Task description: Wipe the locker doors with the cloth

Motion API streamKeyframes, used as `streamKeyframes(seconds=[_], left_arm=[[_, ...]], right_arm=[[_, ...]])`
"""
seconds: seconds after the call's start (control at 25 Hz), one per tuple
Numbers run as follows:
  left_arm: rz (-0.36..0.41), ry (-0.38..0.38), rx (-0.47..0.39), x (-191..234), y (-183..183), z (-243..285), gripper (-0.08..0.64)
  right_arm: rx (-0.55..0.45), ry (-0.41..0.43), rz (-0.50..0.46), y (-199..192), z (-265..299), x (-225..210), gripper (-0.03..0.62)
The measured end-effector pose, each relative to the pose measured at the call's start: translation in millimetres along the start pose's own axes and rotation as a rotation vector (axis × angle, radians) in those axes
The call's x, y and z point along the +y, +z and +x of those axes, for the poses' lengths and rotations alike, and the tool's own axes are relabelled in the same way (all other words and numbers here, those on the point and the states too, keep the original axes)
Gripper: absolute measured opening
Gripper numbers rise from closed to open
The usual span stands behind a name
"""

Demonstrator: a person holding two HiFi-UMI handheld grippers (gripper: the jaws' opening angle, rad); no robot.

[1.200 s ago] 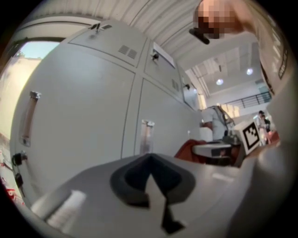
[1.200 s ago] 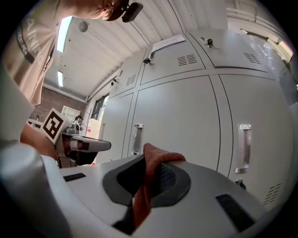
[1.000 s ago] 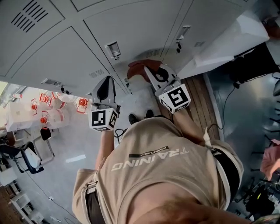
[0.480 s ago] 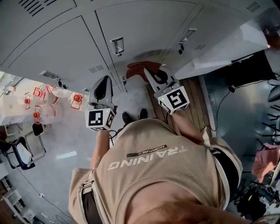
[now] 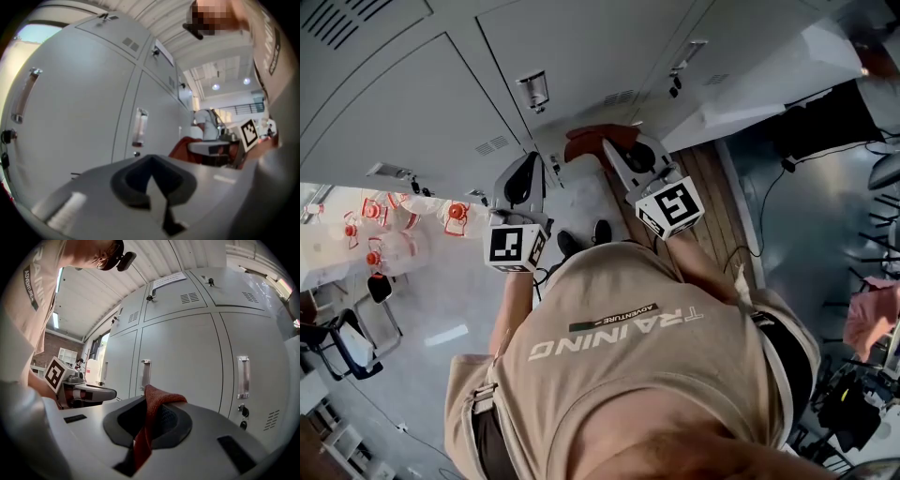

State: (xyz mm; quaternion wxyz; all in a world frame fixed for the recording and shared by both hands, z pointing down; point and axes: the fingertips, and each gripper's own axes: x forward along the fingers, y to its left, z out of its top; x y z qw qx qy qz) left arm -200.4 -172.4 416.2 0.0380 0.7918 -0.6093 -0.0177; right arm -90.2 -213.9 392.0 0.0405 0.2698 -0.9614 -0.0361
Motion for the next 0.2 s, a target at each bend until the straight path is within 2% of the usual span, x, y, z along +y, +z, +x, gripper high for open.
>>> streamKeyframes(seconds=[0.2], left_arm=[[0.005, -0.033, -0.005, -2.2, -0.5, 5.4, 0.005]], right_arm=[[0.015, -0.009, 0.007, -3.3, 1.3, 2.6, 0.028]])
